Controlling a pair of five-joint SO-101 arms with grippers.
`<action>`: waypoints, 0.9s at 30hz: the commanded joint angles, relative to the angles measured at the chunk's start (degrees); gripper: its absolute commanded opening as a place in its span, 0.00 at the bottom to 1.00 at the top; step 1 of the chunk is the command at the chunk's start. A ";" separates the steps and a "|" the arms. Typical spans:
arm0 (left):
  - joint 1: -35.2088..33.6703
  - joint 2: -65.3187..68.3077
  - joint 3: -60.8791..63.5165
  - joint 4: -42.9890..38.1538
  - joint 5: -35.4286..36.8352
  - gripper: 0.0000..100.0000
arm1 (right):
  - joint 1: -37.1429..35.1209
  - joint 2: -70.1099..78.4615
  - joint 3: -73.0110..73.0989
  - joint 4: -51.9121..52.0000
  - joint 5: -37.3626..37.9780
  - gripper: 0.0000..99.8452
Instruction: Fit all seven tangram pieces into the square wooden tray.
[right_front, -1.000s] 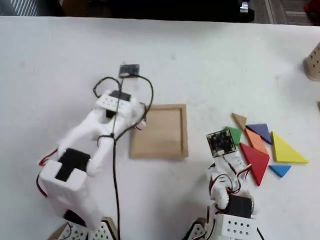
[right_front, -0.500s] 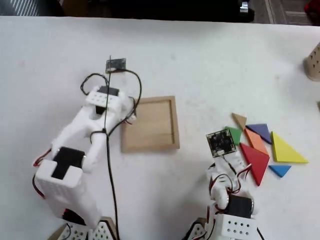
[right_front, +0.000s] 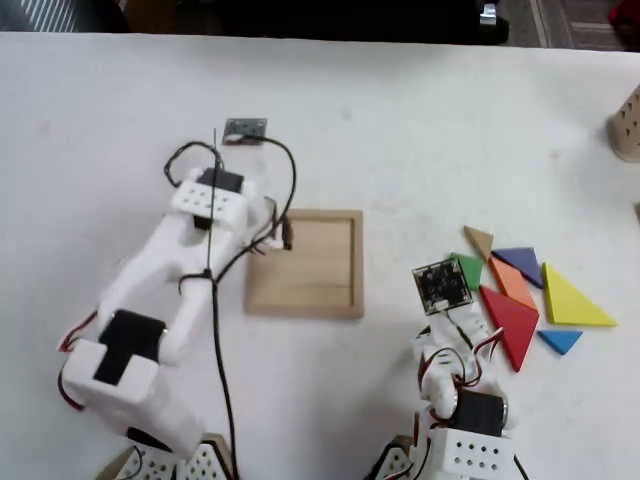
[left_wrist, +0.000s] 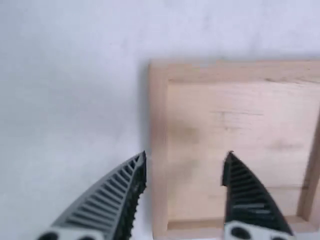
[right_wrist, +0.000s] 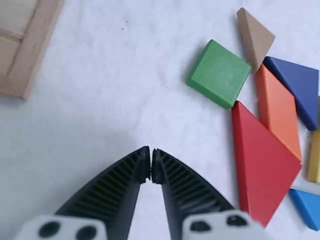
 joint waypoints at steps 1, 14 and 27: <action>0.04 -6.37 -2.81 4.48 -1.41 0.32 | 0.22 -0.75 0.44 0.13 0.88 0.02; 0.66 -7.43 2.11 7.56 -4.75 0.31 | 3.82 -0.75 -1.32 -1.89 0.35 0.02; 0.40 -8.57 7.21 3.08 -14.42 0.13 | 15.08 -0.13 -4.57 -7.25 0.44 0.02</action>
